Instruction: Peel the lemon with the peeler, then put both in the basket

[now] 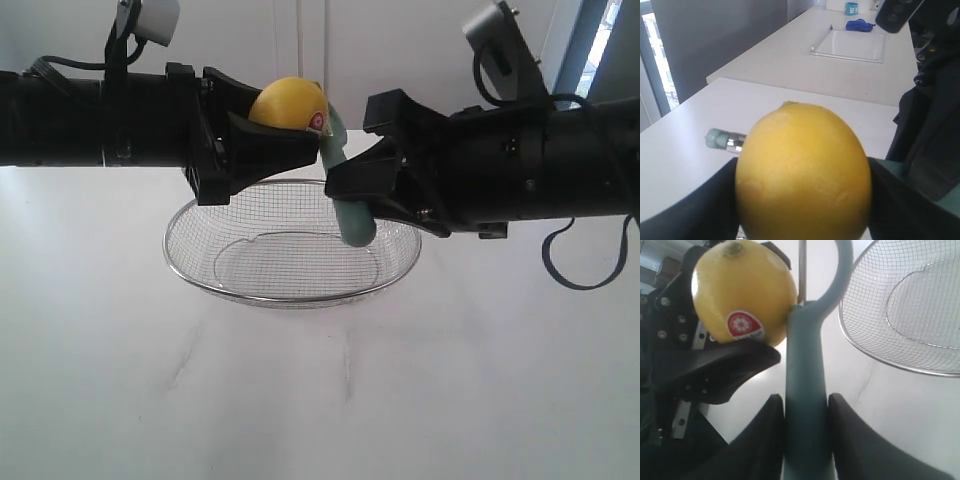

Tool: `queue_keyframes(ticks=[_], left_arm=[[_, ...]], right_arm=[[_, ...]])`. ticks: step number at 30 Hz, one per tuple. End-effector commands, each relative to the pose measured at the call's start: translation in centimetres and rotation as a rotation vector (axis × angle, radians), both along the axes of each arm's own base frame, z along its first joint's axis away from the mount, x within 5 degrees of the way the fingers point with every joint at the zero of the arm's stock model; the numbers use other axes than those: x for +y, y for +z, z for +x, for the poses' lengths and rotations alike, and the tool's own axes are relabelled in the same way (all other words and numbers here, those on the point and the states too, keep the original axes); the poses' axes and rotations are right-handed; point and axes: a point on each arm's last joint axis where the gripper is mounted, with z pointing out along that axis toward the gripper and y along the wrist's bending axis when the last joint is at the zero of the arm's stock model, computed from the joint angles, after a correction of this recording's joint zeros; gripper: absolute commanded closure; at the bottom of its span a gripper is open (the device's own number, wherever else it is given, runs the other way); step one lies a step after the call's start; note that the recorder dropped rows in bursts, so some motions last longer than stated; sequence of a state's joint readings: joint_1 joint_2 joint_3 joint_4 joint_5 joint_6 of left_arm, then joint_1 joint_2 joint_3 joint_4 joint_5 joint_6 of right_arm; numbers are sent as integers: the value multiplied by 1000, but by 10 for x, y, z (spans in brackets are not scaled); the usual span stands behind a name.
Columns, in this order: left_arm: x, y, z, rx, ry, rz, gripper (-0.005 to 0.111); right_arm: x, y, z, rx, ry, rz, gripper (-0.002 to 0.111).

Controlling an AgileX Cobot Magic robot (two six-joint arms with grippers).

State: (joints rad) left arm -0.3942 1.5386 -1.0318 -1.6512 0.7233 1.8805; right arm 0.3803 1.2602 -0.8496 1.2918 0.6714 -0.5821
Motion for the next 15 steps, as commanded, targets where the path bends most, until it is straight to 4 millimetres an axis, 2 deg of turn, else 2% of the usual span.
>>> queue_keyframes(ticks=[1, 8, 15], left_arm=[[1, 5, -3, -3, 1, -24, 107], [1, 4, -2, -3, 7, -21, 107], [1, 4, -2, -3, 7, -21, 107]], right_arm=[[-5, 12, -6, -37, -27, 24, 108], [-9, 23, -13, -84, -50, 40, 108], [-14, 18, -10, -72, -98, -28, 108]])
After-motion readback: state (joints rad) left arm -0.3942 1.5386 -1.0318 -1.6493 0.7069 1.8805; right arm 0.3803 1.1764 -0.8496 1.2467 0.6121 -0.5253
